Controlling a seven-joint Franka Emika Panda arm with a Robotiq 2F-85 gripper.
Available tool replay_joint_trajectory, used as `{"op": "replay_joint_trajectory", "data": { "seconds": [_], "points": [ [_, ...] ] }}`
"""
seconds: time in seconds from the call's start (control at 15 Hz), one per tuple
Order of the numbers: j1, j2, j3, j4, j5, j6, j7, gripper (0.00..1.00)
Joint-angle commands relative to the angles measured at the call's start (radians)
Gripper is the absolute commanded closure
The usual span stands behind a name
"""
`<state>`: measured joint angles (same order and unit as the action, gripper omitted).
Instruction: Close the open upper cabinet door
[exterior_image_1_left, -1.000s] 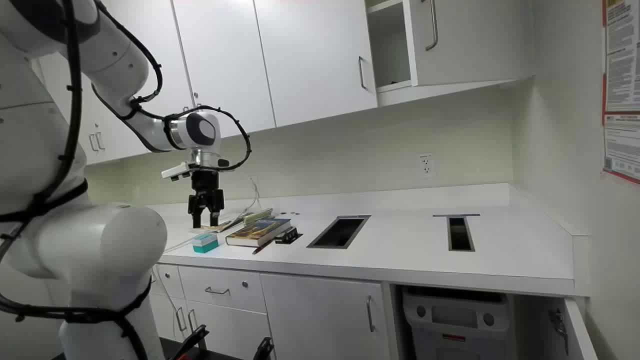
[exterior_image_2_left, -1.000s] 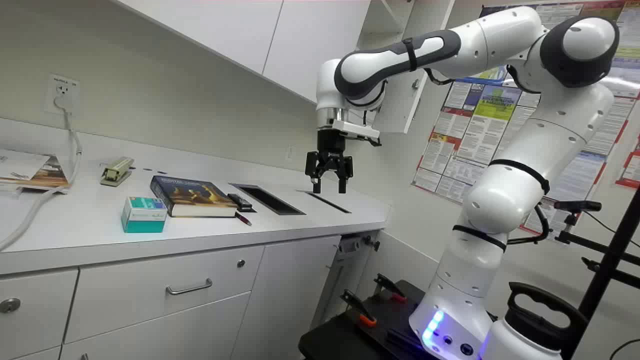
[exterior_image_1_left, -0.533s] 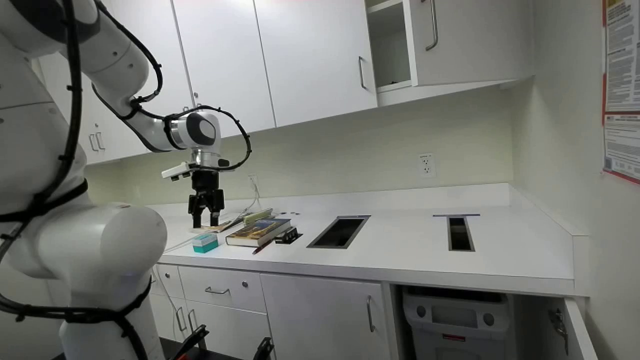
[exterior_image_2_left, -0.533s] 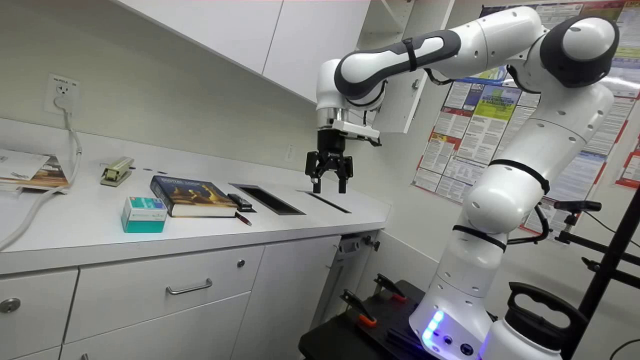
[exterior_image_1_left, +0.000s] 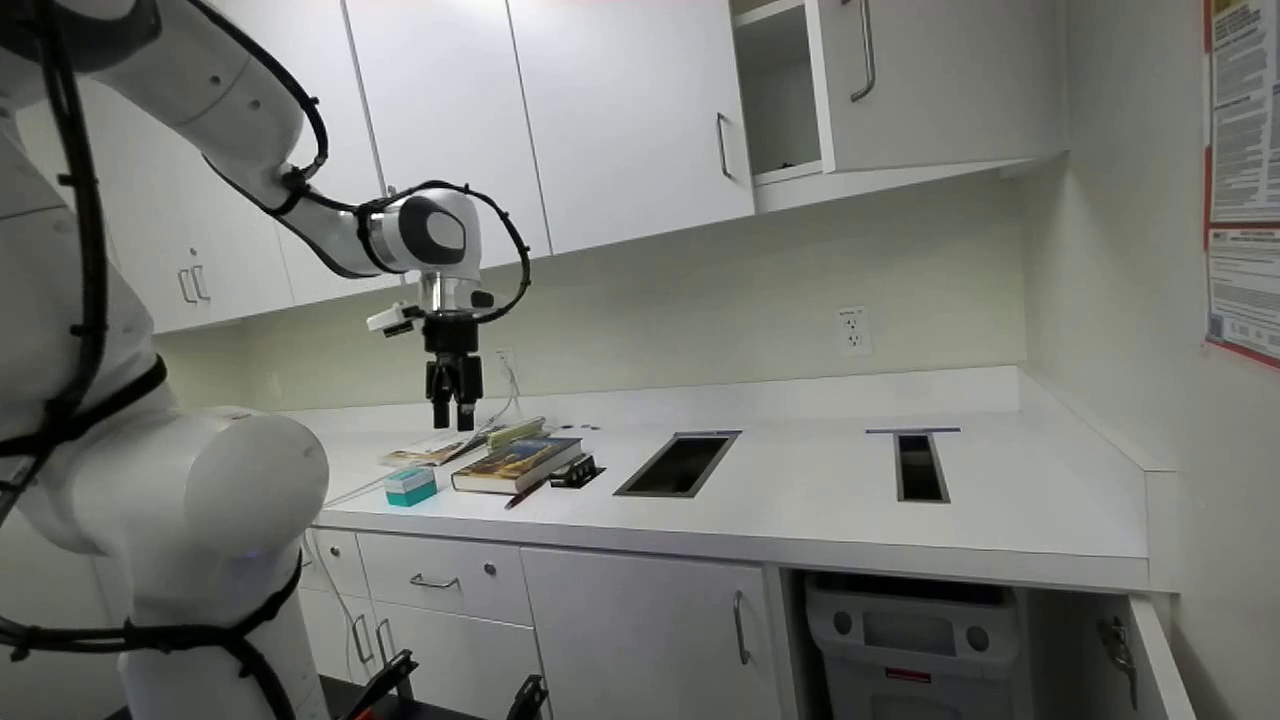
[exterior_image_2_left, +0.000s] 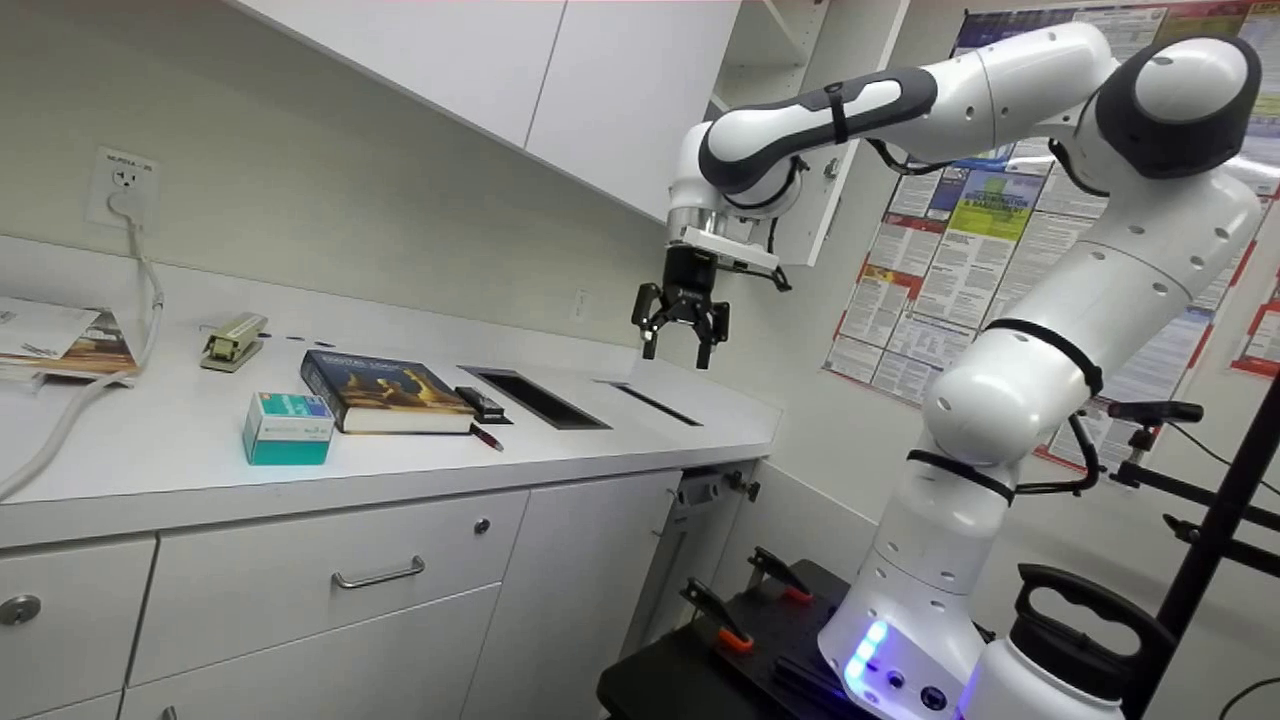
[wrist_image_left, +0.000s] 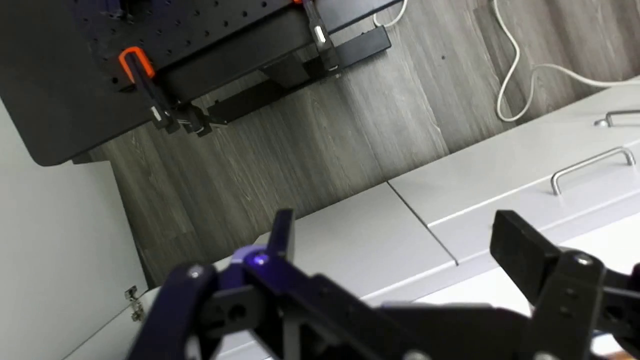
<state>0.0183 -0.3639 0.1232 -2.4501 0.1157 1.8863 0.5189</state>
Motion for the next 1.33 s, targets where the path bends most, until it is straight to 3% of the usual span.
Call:
{"op": "replay_joint_trajectory", "data": {
  "seconds": [0.0, 0.33, 0.6, 0.67, 1.0, 1.07, 1.27],
  "points": [
    [-0.082, -0.153, -0.067, -0.07, -0.005, 0.014, 0.025, 0.0],
    [-0.226, -0.334, -0.151, -0.07, -0.028, -0.016, 0.034, 0.0],
    [-0.336, -0.464, -0.176, -0.055, -0.028, 0.0, 0.058, 0.0],
    [-0.311, -0.392, -0.176, -0.041, -0.015, -0.006, 0.002, 0.0],
    [-0.342, -0.464, -0.178, -0.046, -0.015, -0.006, 0.02, 0.0],
    [-0.37, -0.463, -0.168, -0.064, -0.003, 0.109, 0.08, 0.0],
    [-0.408, -0.405, -0.219, 0.011, 0.005, 0.193, 0.124, 0.0]
  ]
}}
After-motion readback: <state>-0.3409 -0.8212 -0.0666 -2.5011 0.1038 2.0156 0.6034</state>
